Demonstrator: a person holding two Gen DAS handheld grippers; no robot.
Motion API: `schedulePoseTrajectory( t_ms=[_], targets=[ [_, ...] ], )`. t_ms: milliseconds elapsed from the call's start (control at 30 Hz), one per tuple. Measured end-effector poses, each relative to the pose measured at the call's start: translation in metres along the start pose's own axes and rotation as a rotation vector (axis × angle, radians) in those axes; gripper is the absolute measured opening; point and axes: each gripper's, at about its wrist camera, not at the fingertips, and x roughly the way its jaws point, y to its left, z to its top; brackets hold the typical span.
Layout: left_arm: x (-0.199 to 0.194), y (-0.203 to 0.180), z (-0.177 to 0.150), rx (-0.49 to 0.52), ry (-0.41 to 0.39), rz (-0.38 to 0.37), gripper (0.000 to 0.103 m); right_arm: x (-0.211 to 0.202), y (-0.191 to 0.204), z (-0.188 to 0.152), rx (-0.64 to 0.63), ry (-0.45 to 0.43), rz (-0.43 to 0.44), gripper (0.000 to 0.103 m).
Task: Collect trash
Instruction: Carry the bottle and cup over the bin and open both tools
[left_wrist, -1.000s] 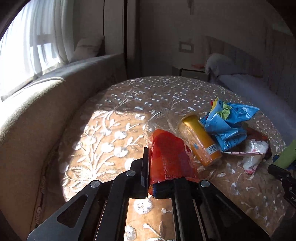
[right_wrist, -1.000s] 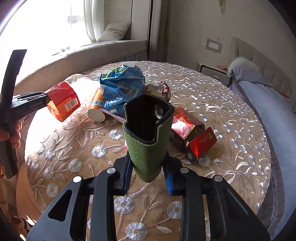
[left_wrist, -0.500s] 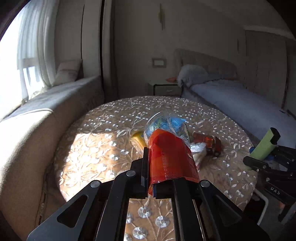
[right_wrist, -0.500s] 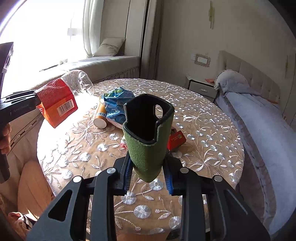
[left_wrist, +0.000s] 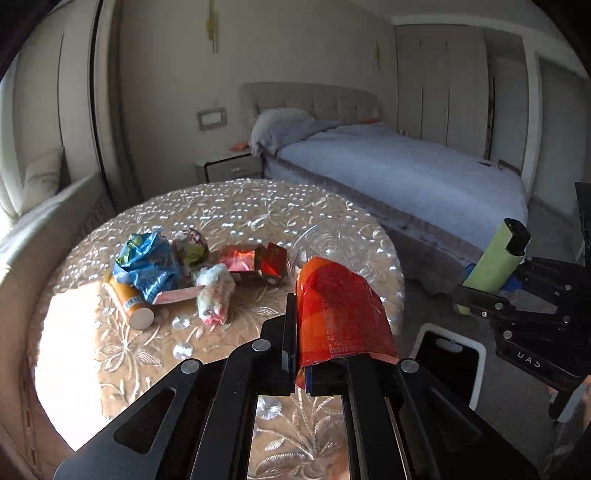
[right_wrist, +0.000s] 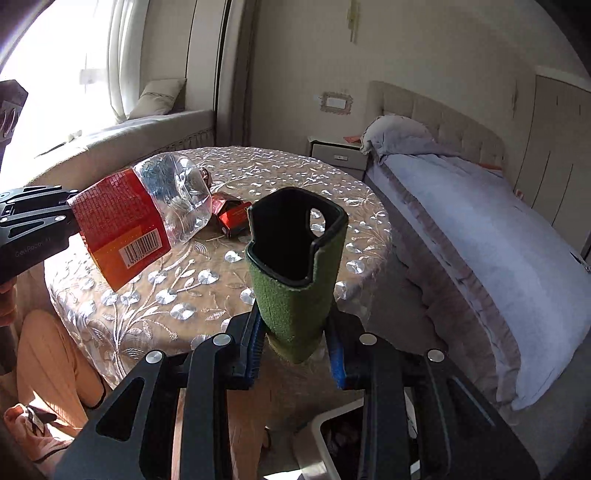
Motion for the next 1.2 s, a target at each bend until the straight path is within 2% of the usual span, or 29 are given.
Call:
schedulePoseTrajectory(
  t_ms=[200, 433, 733, 1000, 1033, 1067, 1100, 1133, 1167, 1200],
  targets=[
    [0.029, -0.059, -0.010, 0.108, 0.053, -0.102, 0.002, -0.006, -0.032, -0.034, 0.059, 0.048, -0.083, 0.031],
    [0.079, -0.127, -0.030, 0.262, 0.170, -0.207, 0.002, 0.006, -0.073, -0.086, 0.127, 0.144, -0.146, 0.031],
    [0.166, -0.204, -0.063, 0.451, 0.369, -0.329, 0.002, 0.052, -0.123, -0.155, 0.145, 0.260, -0.098, 0.031],
    [0.238, -0.258, -0.103, 0.611, 0.549, -0.368, 0.004, 0.099, -0.146, -0.212, 0.193, 0.308, -0.063, 0.031],
    [0.244, -0.266, -0.109, 0.628, 0.585, -0.385, 0.007, 0.102, -0.147, -0.218, 0.195, 0.323, -0.049, 0.039],
    [0.250, -0.269, -0.113, 0.633, 0.611, -0.398, 0.017, 0.104, -0.148, -0.224, 0.196, 0.335, -0.051, 0.078],
    [0.256, -0.270, -0.116, 0.637, 0.626, -0.401, 0.063, 0.103, -0.149, -0.230, 0.186, 0.321, -0.066, 0.097],
    [0.259, -0.272, -0.120, 0.649, 0.625, -0.380, 0.096, 0.102, -0.149, -0.235, 0.177, 0.329, -0.058, 0.098],
    [0.262, -0.273, -0.123, 0.672, 0.608, -0.368, 0.097, 0.104, -0.150, -0.241, 0.175, 0.350, -0.068, 0.099],
    [0.263, -0.273, -0.126, 0.680, 0.618, -0.387, 0.097, 0.104, -0.151, -0.245, 0.174, 0.366, -0.075, 0.099]
  ],
)
